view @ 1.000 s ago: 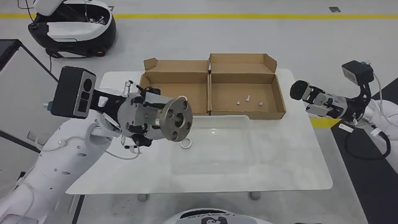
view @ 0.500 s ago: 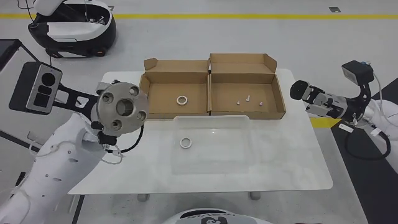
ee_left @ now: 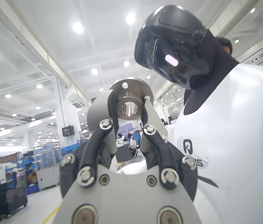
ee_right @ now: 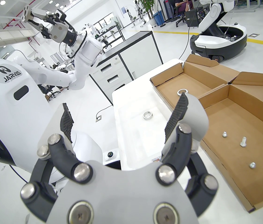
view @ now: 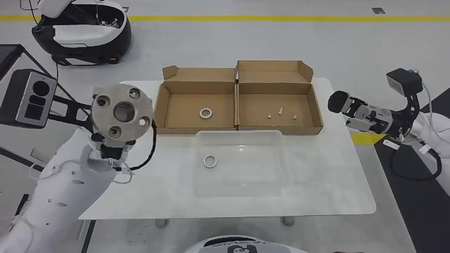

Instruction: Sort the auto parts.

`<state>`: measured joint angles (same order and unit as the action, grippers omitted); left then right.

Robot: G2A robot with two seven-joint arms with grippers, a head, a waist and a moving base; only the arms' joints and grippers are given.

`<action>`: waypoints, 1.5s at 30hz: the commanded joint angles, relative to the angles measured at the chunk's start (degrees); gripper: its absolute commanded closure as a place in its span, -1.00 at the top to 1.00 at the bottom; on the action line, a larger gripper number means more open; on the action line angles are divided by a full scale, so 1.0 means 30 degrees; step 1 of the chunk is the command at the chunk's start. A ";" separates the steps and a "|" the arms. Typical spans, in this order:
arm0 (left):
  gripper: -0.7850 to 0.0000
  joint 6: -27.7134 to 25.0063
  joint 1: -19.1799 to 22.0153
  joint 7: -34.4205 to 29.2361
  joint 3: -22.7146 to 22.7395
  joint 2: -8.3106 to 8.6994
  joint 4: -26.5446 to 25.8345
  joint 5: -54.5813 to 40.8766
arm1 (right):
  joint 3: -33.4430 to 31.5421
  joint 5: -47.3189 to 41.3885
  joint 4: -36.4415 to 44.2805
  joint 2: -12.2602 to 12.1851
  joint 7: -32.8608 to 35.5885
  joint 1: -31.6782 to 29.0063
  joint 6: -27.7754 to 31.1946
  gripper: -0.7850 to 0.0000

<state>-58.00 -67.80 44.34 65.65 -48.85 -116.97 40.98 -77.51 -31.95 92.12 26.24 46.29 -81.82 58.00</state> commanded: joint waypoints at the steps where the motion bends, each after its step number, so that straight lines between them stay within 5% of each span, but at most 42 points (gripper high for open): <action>1: -1.00 0.0000 -0.0035 -0.0504 0.0089 0.0126 0.0146 0.0339 | 0.0000 0.0000 0.0000 0.0000 0.0000 -0.0002 0.0000 1.00; 10: -1.00 0.0000 -0.0083 -0.2561 0.0360 0.0695 0.0188 0.0437 | 0.0000 0.0000 0.0000 0.0000 0.0000 -0.0002 0.0000 1.00; 20: -1.00 0.0000 0.0165 -0.0315 -0.0116 0.0710 -0.0405 -0.0606 | 0.0000 0.0000 0.0000 0.0000 0.0000 -0.0002 0.0000 1.00; 36: -1.00 0.0480 0.0016 -0.0410 -0.0293 0.0614 -0.0461 -0.0943 | 0.0000 0.0000 0.0000 0.0000 0.0000 -0.0002 0.0000 1.00; 45: -1.00 0.0978 0.0046 -0.4268 -0.1207 0.0202 0.1060 0.0190 | 0.0000 0.0000 0.0000 0.0000 0.0000 -0.0002 0.0000 1.00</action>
<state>-55.24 -67.84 32.89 62.53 -48.08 -114.16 41.25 -77.51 -31.95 92.12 26.24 46.29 -81.82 58.00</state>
